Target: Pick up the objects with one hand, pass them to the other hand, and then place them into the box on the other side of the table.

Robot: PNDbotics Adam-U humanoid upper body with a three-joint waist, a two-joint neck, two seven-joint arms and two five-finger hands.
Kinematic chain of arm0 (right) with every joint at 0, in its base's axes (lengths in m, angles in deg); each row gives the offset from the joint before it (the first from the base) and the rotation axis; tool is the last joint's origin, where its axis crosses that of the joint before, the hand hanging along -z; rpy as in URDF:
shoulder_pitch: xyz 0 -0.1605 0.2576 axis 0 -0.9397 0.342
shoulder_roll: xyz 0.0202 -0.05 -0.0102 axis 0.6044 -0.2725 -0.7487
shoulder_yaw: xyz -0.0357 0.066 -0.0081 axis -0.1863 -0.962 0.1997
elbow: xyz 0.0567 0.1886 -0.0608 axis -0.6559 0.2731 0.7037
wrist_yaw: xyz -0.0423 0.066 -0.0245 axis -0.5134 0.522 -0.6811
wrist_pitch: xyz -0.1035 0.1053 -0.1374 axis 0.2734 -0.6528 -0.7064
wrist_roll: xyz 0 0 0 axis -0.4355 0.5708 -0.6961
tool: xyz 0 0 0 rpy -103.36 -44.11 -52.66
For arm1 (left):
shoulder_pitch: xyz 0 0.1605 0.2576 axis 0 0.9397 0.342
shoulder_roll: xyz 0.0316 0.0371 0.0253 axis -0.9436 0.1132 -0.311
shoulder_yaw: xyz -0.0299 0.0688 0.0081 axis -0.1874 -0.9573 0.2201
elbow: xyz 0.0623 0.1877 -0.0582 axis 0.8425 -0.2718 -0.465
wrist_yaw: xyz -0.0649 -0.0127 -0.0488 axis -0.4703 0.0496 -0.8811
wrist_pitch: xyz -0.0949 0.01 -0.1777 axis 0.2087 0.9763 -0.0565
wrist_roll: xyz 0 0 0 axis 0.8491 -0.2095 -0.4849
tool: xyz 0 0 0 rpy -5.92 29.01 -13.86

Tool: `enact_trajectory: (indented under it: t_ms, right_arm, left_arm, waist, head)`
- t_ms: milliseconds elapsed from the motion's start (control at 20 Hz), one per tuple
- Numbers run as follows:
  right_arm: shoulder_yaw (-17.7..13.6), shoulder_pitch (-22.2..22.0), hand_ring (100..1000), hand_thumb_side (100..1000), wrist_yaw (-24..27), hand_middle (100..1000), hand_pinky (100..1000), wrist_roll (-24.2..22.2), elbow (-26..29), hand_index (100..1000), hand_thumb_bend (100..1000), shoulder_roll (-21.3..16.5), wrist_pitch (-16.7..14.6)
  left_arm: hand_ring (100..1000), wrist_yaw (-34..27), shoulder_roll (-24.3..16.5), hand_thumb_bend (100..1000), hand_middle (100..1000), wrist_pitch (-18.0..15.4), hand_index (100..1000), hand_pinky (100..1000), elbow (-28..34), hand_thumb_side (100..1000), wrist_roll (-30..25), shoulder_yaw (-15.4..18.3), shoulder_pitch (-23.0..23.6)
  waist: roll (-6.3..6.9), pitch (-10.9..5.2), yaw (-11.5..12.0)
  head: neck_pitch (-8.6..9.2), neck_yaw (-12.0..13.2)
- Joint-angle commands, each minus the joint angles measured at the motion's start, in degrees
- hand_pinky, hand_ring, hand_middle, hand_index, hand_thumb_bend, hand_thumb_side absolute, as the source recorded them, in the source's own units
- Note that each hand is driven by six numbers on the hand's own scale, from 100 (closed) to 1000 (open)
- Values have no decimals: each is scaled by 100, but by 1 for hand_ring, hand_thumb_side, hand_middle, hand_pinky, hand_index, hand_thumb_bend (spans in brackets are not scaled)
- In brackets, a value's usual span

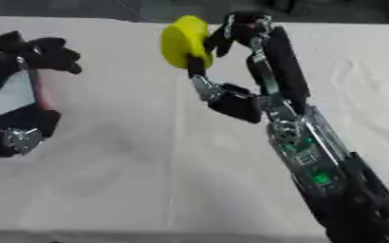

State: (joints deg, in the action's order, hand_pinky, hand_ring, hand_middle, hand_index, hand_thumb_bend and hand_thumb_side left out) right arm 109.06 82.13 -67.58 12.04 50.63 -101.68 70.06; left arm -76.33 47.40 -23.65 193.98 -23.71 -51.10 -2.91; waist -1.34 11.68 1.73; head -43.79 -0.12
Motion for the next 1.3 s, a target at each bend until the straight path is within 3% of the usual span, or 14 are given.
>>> enact_trajectory:
  t_ms: [50,550,1300]
  right_arm:
    - [112,130,404,188,75,339,729,-135,131,416,123,25,-127]
    - [331,298,403,188,227,338,730,-406,77,416,119,146,-339]
    - [686,464,403,189,383,337,730,-875,100,415,111,275,-699]
  left_arm:
    - [881,-144,2,100,737,60,884,1000,28,356,-94,30,-99]
    - [891,-413,117,100,748,171,894,1000,24,371,-261,-45,-202]
    - [904,-368,201,100,762,377,905,1000,-28,382,-74,-63,-315]
  waist:
    - [1,-115,20]
    - [-15,-103,72]
    - [-13,-84,101]
  head:
    - [-32,2]
    - [-32,-104]
    - [-32,-136]
